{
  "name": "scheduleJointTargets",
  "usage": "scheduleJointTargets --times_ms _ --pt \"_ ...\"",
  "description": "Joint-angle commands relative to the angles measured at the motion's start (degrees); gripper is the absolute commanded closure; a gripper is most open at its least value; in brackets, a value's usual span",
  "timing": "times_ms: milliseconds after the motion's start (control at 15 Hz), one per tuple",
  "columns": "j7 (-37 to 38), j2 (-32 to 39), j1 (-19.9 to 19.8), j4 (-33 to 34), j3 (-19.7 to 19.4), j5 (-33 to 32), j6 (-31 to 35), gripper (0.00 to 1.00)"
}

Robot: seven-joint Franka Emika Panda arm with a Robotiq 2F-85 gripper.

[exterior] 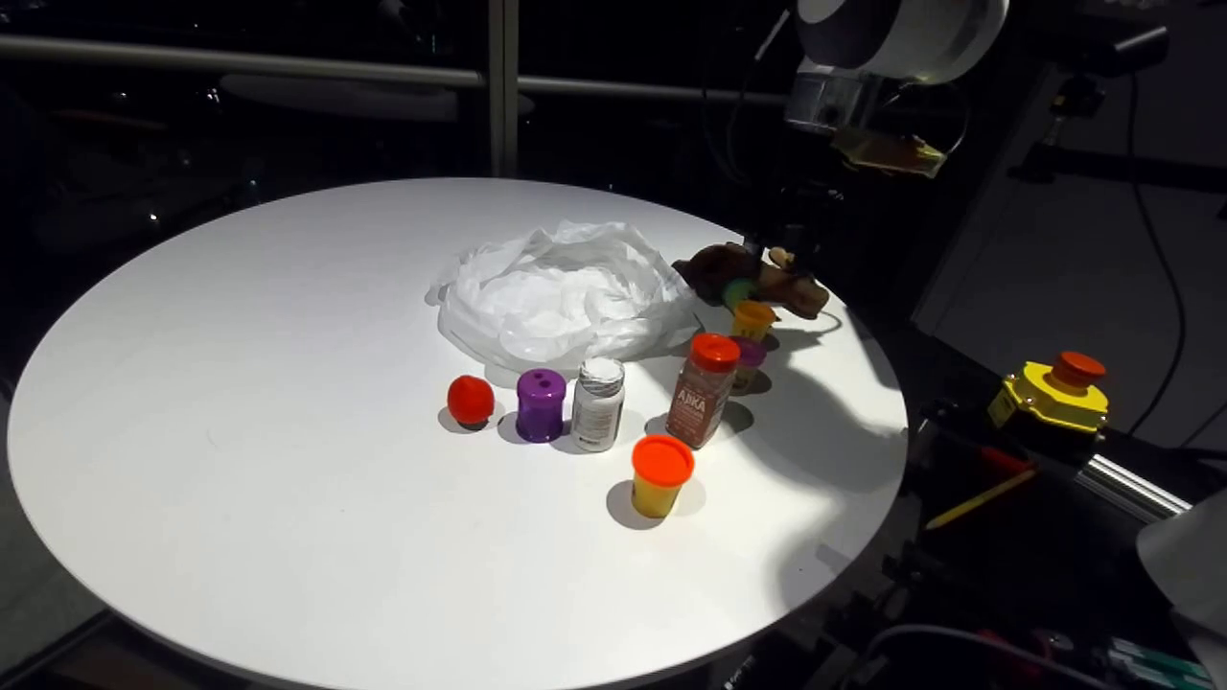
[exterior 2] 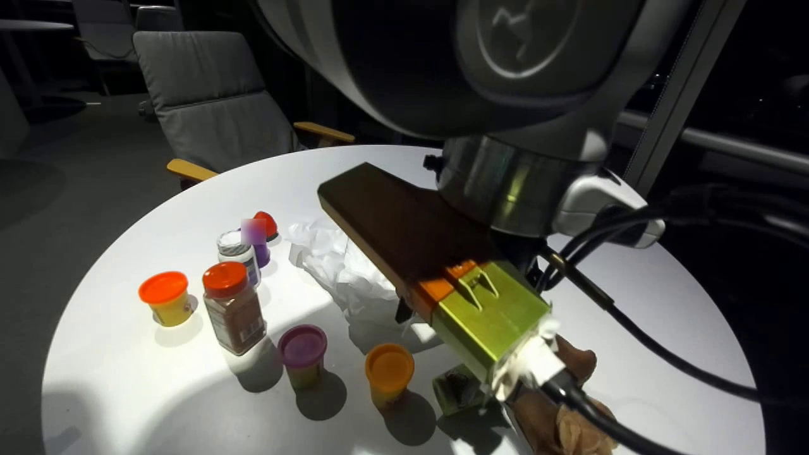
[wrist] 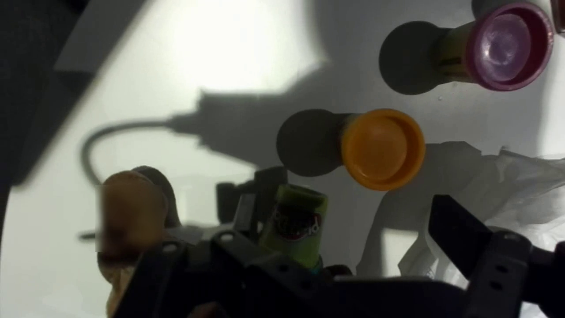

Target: Put all the contents that are on the table in the white plastic bag

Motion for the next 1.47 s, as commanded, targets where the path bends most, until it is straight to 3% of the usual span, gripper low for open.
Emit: scheduleJointTargets --times_ms 0,600,733,800,1200,1267,1400 --pt "1.38 4.18 -2.61 2.74 1.89 0.98 2.39 0.0" --pt "0.81 10.67 -7.24 5.66 6.16 3.83 8.8 0.03" --pt "1.25 11.42 -7.52 6.0 6.19 3.29 9.75 0.27" --pt "1.38 11.97 -7.71 6.39 6.24 3.18 10.15 0.29" --pt "2.38 9.66 -7.38 4.8 6.55 2.52 9.02 0.76" --pt "3.54 7.18 -6.02 3.2 5.97 1.47 8.95 0.82" --pt "5.51 2.31 -3.28 -0.06 5.46 -0.58 8.9 0.81"
